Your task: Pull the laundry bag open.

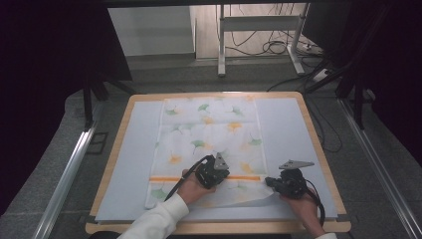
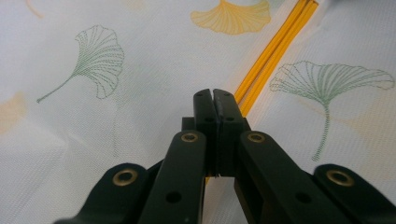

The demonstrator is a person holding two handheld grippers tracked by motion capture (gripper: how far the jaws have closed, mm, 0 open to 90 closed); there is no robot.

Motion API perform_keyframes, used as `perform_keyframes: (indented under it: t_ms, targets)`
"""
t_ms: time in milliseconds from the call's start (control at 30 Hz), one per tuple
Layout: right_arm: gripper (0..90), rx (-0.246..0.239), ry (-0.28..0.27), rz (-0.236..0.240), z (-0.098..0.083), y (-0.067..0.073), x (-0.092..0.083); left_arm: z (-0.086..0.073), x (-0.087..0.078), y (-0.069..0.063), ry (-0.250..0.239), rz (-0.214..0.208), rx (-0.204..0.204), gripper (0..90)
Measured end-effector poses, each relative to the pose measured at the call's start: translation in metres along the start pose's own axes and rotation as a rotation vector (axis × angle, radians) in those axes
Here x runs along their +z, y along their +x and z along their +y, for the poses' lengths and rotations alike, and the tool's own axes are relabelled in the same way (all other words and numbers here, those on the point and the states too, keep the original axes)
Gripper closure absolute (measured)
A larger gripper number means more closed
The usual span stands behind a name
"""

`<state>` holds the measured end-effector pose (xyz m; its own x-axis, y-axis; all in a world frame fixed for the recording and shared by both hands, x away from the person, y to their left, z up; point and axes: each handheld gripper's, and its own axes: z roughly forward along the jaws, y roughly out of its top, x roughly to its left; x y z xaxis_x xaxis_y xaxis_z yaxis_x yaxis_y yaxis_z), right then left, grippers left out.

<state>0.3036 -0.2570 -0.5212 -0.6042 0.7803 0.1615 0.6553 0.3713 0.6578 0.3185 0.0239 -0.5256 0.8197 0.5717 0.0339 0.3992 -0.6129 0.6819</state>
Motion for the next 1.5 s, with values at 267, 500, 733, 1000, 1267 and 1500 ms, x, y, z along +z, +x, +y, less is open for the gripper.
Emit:
perform_keyframes:
  t_ms: [267, 500, 733, 1000, 1267, 1500]
  targets:
    - [89.8, -0.005, 0.004, 0.0, 0.0, 0.0, 0.0, -0.003, -0.003, 0.002, 0.005, 0.006, -0.002, 90.0]
    - [89.8, -0.005, 0.004, -0.001, 0.0, 0.0, 0.0, -0.008, -0.006, 0.005, 0.001, 0.005, -0.02, 90.0]
    - [89.8, -0.006, 0.004, 0.002, 0.0, 0.0, -0.001, -0.012, -0.009, 0.007, 0.003, 0.009, -0.033, 90.0]
    - [89.8, -0.008, 0.004, 0.0, 0.0, 0.0, -0.001, -0.019, -0.015, 0.012, 0.008, 0.031, -0.053, 90.0]
    - [89.8, -0.011, -0.001, -0.004, 0.0, 0.001, 0.0, -0.023, -0.019, 0.015, 0.011, 0.037, -0.064, 90.0]
    - [89.8, -0.012, 0.0, -0.004, 0.0, 0.001, 0.0, -0.033, -0.028, 0.024, 0.025, 0.049, -0.108, 90.0]
